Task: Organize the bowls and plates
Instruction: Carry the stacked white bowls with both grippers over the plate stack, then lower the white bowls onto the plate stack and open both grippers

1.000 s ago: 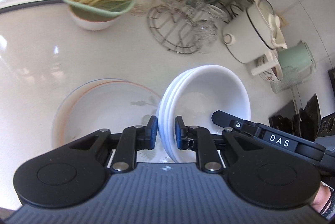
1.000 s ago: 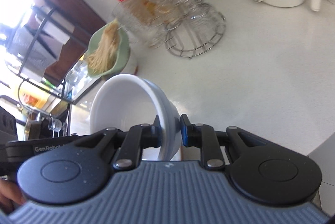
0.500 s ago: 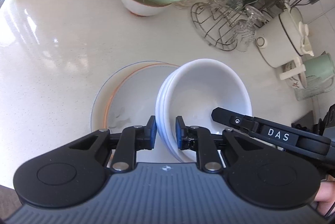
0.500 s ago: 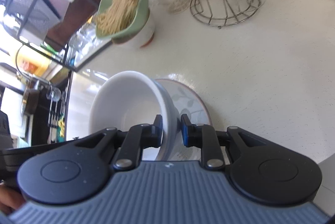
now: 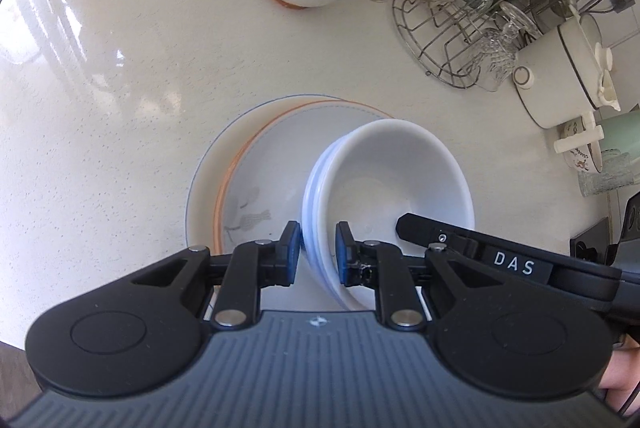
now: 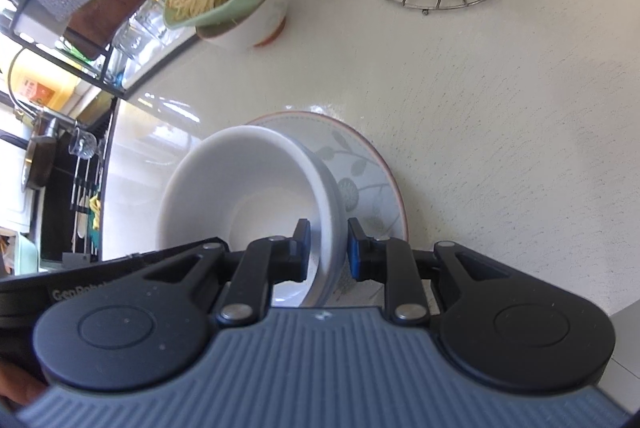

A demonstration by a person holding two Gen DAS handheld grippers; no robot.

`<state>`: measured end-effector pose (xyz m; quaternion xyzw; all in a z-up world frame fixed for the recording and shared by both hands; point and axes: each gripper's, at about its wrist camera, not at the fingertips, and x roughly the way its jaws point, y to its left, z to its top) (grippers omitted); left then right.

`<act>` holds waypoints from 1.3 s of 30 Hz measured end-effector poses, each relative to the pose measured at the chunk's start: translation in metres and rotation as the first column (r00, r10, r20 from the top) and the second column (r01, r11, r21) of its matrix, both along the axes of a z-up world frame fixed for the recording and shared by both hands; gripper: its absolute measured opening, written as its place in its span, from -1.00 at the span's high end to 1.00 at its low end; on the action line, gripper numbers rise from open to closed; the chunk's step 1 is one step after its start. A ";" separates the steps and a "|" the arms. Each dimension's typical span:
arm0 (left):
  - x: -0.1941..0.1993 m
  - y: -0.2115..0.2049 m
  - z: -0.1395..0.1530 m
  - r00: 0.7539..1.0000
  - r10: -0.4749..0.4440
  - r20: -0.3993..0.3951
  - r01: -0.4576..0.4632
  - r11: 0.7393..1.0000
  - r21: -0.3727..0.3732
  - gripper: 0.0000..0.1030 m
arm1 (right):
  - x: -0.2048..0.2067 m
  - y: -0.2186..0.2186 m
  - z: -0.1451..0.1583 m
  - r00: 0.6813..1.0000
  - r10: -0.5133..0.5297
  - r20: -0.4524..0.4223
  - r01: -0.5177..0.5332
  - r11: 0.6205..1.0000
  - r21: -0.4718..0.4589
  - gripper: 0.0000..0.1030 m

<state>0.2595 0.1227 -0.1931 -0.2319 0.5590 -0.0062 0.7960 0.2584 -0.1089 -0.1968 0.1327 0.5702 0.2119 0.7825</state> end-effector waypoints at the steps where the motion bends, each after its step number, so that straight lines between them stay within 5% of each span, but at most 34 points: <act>1: 0.000 0.001 -0.001 1.000 0.001 -0.004 -0.001 1.000 0.001 0.61 | 0.000 0.001 -0.001 1.000 0.003 -0.003 -0.003 1.000 -0.003 0.56; 7: -0.002 0.004 -0.001 1.000 0.009 -0.010 -0.010 1.000 -0.017 0.57 | 0.000 0.006 -0.001 1.000 0.012 0.004 -0.012 1.000 -0.020 0.56; 12: -0.004 0.007 0.003 1.000 0.007 0.013 -0.007 1.000 -0.016 0.24 | -0.001 0.005 0.005 1.000 0.000 0.027 0.001 1.000 -0.024 0.55; 15: -0.007 0.008 0.010 0.999 0.006 0.036 -0.005 1.000 -0.002 0.13 | -0.004 0.005 0.010 0.998 -0.010 0.055 0.012 1.000 -0.025 0.35; 27: -0.028 0.018 0.061 0.985 -0.015 0.169 0.011 1.000 0.028 0.09 | -0.022 -0.009 0.053 0.980 -0.042 0.194 0.045 0.999 -0.011 0.22; 39: -0.058 0.023 0.129 0.943 -0.108 0.315 0.043 0.978 0.204 0.06 | -0.061 -0.027 0.107 0.930 -0.106 0.352 0.107 0.994 0.016 0.22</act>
